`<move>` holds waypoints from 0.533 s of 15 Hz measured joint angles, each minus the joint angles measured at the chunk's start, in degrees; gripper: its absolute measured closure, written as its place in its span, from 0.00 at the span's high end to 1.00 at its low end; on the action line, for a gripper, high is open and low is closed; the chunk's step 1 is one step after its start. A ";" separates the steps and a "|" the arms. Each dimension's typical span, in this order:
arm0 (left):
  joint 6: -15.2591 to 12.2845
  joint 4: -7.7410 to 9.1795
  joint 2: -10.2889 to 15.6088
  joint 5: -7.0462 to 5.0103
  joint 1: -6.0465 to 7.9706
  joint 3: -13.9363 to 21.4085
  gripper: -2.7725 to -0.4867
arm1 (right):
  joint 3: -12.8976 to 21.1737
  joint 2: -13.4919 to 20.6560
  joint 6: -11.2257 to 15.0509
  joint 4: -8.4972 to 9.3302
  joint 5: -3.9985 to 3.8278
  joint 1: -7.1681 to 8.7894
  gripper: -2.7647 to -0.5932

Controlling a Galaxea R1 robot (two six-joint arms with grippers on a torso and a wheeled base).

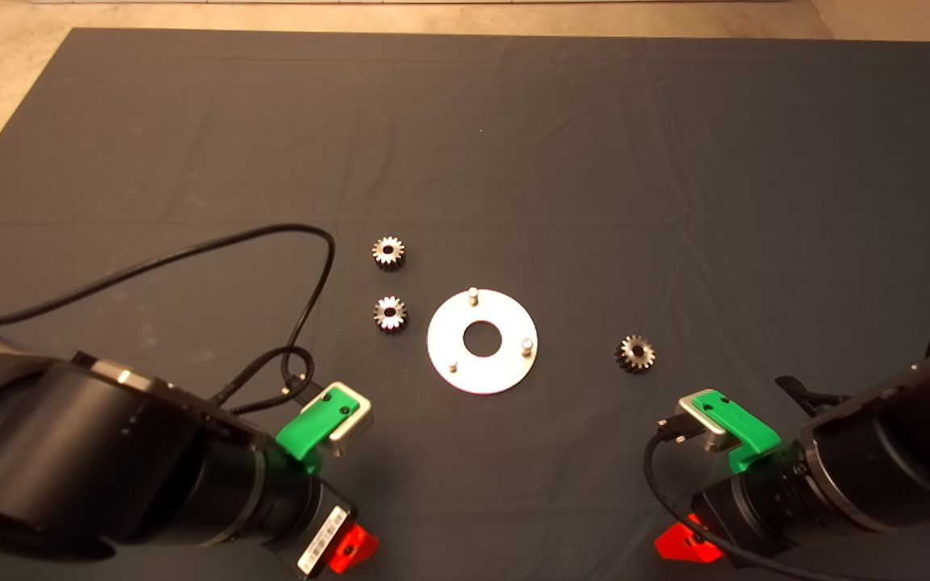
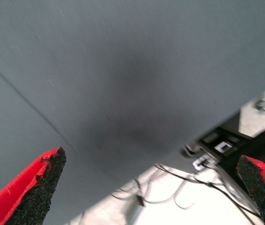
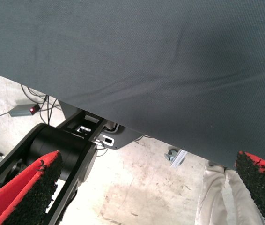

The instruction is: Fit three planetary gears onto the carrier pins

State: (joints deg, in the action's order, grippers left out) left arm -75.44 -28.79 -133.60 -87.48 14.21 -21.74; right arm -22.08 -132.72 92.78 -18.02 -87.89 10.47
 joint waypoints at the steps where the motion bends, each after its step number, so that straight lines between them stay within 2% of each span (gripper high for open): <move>1: 2.17 -0.39 -0.02 0.02 0.30 -0.81 0.95 | 0.00 0.00 0.00 0.00 0.00 -0.01 0.99; 4: 8.23 -1.28 -0.02 0.01 0.91 -4.30 0.95 | 0.00 -0.57 0.00 0.02 0.02 -0.50 0.99; 8: 13.61 -1.66 -0.20 0.00 1.08 -9.87 0.95 | 0.00 -0.79 0.00 0.07 0.00 -0.80 0.99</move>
State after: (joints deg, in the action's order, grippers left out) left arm -61.82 -30.45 -133.79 -87.48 15.30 -31.60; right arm -22.08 -133.51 92.78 -17.94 -87.89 9.67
